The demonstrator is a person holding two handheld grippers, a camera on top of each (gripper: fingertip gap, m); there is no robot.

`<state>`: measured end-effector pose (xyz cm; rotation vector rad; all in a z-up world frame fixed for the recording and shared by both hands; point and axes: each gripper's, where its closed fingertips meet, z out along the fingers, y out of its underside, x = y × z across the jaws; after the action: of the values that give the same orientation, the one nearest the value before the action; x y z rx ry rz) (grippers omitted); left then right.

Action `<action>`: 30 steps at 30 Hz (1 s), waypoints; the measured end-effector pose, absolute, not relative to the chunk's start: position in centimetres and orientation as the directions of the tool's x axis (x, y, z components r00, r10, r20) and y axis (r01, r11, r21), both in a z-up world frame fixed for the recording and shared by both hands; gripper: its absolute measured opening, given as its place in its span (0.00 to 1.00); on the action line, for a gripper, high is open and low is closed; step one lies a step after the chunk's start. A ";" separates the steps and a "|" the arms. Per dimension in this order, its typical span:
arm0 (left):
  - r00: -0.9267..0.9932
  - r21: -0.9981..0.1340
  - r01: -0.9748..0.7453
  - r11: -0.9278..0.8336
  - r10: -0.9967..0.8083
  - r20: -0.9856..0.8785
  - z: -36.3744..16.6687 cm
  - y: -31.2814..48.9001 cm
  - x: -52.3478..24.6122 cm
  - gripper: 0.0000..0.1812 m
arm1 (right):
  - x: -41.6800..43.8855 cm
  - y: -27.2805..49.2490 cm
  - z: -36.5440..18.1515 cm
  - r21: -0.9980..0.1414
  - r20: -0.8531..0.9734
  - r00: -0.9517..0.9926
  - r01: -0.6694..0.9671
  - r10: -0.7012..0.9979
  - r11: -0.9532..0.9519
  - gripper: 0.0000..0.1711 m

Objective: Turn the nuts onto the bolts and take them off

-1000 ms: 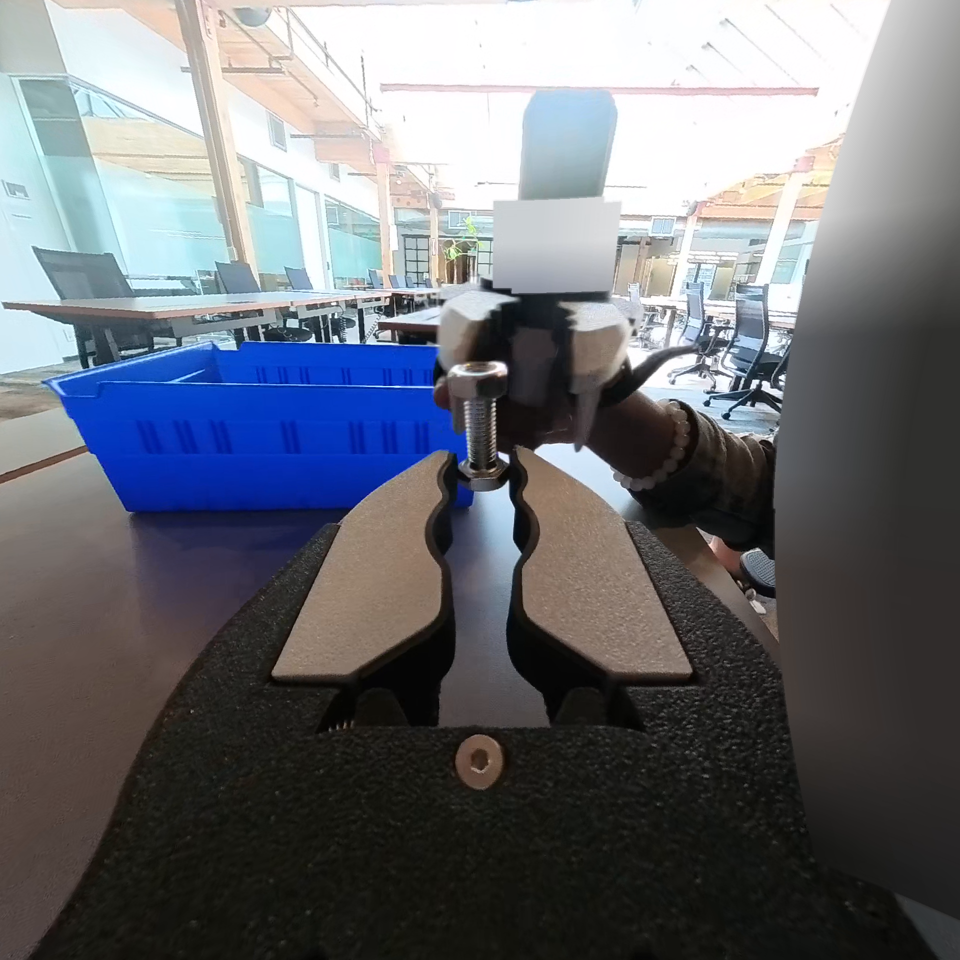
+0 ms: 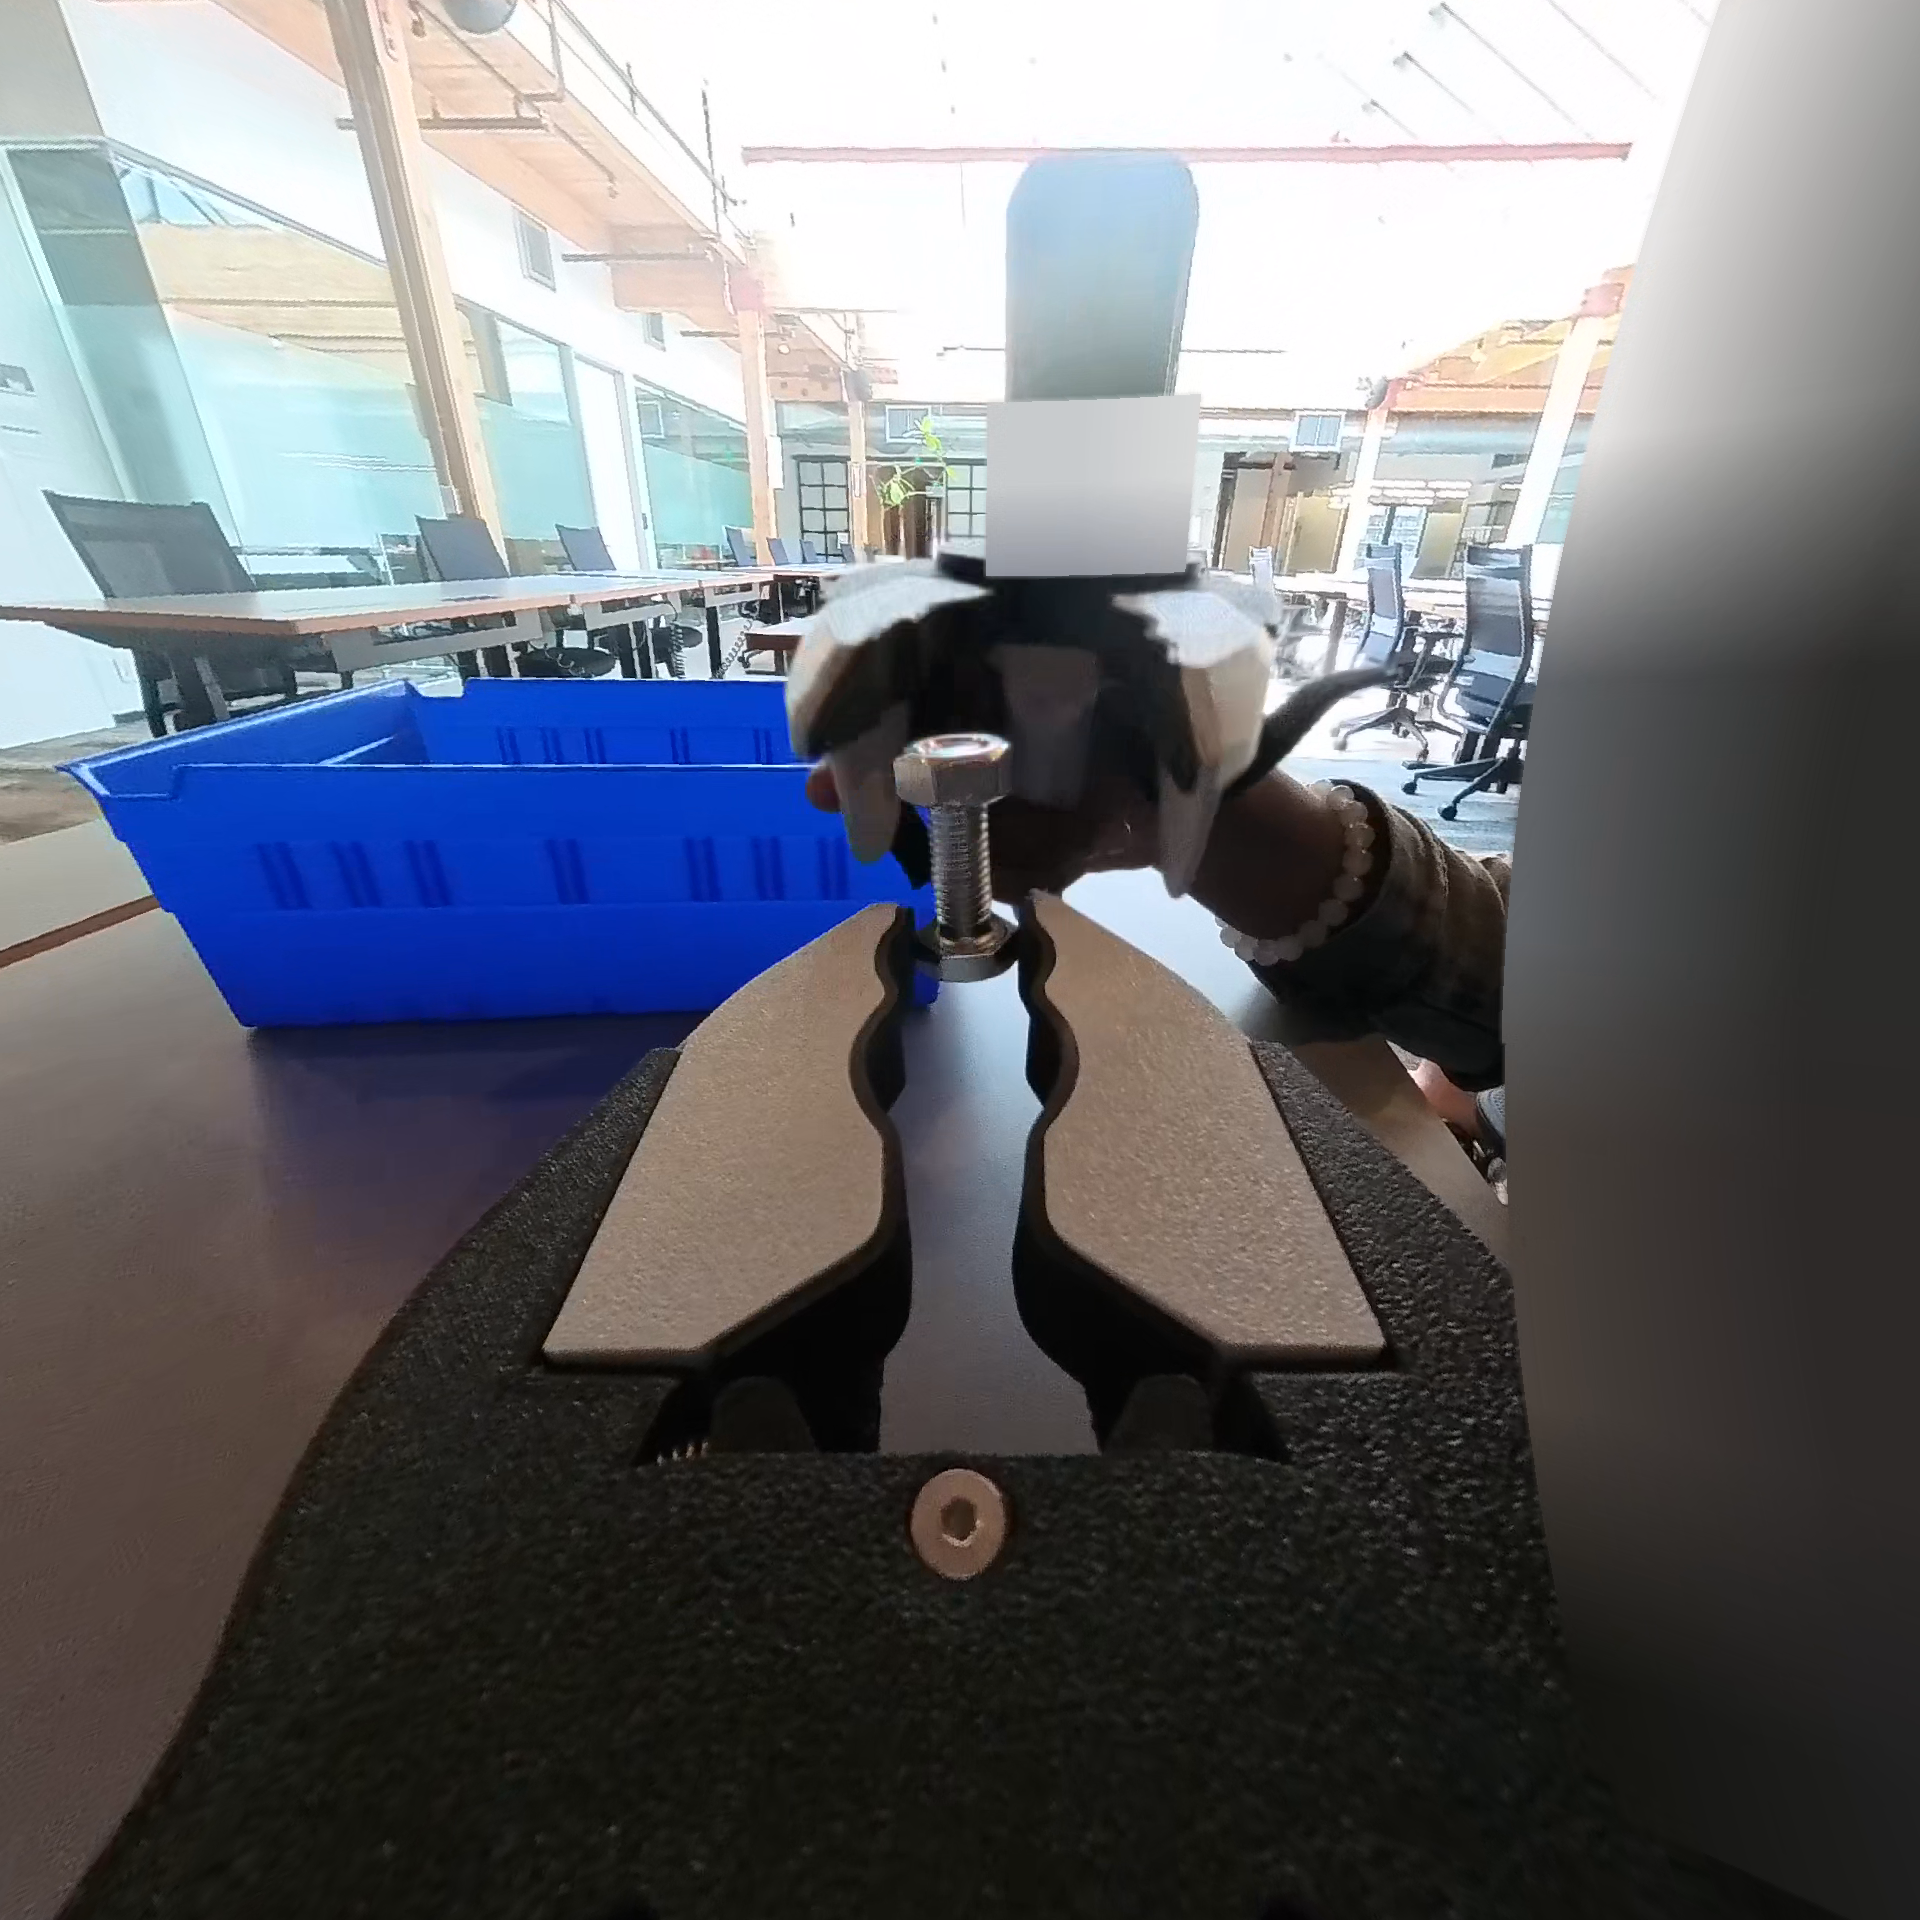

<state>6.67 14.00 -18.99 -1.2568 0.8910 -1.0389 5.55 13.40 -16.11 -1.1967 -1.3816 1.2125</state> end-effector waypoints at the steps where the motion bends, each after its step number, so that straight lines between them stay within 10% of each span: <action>1: 0.305 -0.992 0.122 0.010 -0.952 0.028 -19.0 14.0 6.6 0.10 | 5.3 13.1 -16.6 -0.991 0.033 -0.129 0.126 0.991 0.050 0.34; 5: 0.309 -0.992 0.127 0.007 -0.950 0.033 -18.9 14.1 6.6 0.10 | 6.1 12.3 -16.0 -0.990 0.096 -0.168 0.090 0.981 0.112 0.00; 8: 0.305 -0.993 0.119 0.012 -0.952 0.025 -19.0 14.0 6.7 0.10 | 6.5 12.4 -15.2 -0.997 0.052 -0.181 0.044 0.982 0.061 0.00; 12: 0.303 -0.992 0.122 0.010 -0.953 0.027 -19.0 14.0 6.6 0.10 | 5.4 13.2 -16.4 -0.992 0.043 -0.118 0.114 0.992 0.057 0.35; 19: 0.306 -0.992 0.126 0.008 -0.951 0.031 -18.9 14.0 6.6 0.10 | 6.7 12.4 -15.0 -0.999 0.027 -0.189 0.037 0.982 0.035 0.00; 24: 0.303 -0.992 0.127 0.005 -0.952 0.034 -18.9 14.0 6.6 0.10 | 5.2 13.4 -17.0 -0.987 0.021 -0.110 0.156 0.994 0.039 0.39; 28: 0.308 -0.991 0.136 -0.002 -0.950 0.044 -18.9 14.2 6.5 0.10 | 6.1 12.2 -16.5 -0.989 0.065 -0.186 0.119 0.980 0.088 0.00; 30: 0.307 -0.992 0.130 0.004 -0.951 0.037 -18.9 14.1 6.5 0.10 | 6.5 12.0 -15.5 -0.997 0.031 -0.212 0.067 0.977 0.046 0.00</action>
<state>6.53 14.12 -18.91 -1.2591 0.8768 -1.0460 6.52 12.02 -15.54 -1.1254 -1.4368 1.2990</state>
